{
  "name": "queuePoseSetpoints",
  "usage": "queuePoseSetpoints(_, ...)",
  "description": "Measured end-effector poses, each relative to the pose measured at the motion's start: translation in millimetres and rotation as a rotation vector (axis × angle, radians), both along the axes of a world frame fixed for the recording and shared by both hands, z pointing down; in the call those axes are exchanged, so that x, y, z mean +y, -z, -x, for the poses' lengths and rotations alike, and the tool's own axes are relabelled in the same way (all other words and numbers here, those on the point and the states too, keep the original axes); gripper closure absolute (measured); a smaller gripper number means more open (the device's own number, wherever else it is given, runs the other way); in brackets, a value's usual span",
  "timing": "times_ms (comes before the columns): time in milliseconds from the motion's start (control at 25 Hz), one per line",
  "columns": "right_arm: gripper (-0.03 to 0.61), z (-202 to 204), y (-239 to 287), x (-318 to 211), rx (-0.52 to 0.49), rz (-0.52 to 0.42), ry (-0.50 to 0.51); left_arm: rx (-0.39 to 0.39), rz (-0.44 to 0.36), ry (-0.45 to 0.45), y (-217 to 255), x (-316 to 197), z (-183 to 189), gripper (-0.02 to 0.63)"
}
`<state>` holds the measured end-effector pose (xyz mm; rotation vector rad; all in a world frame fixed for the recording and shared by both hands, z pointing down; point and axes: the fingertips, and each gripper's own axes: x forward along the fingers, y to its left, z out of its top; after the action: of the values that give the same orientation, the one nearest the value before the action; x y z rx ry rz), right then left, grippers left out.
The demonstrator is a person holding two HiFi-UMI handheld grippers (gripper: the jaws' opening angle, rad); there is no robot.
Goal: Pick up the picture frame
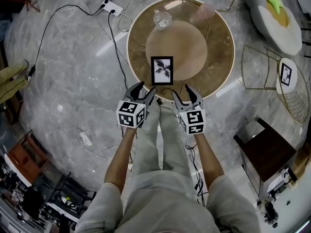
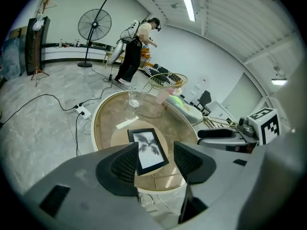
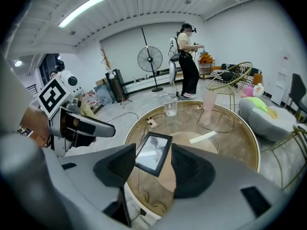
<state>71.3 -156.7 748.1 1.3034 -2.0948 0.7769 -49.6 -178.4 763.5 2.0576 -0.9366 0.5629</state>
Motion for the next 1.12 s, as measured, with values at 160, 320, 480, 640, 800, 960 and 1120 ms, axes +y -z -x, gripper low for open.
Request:
queuePoseSetpoints(160,0.359,2.8,-17.1,-5.9,0.0,-0.001,0.007,-0.005,0.006,-0.009,-18.9,-0.2,2.1,0.385)
queuePoseSetpoints(320,0.359,2.8,-32.3,-0.4,0.004,0.014,0.018,-0.004,0.021,-0.004,-33.2,4.5,2.8,0.385)
queuePoseSetpoints(480,0.362,3.8,-46.1,4.0,0.004,0.034,0.024,-0.005,0.031,0.011,-46.4,4.7,3.7,0.385)
queuePoseSetpoints(640,0.364,4.1,-55.5,3.4,0.006,0.045,0.028,-0.004,0.03,0.008,-55.1,-0.7,-1.3,0.385)
queuePoseSetpoints(800,0.367,3.0,-64.8,1.4,-0.002,0.061,0.02,0.001,0.038,0.019,-61.6,-6.6,-6.8,0.385)
queuePoseSetpoints(960,0.37,5.4,-73.9,-2.9,-0.007,0.08,0.015,0.0,0.061,0.025,-71.0,-10.6,-10.1,0.385)
queuePoseSetpoints(1120,0.371,7.0,-83.2,-11.5,-0.017,0.097,0.005,0.012,0.092,0.053,-79.7,-14.8,-11.0,0.388)
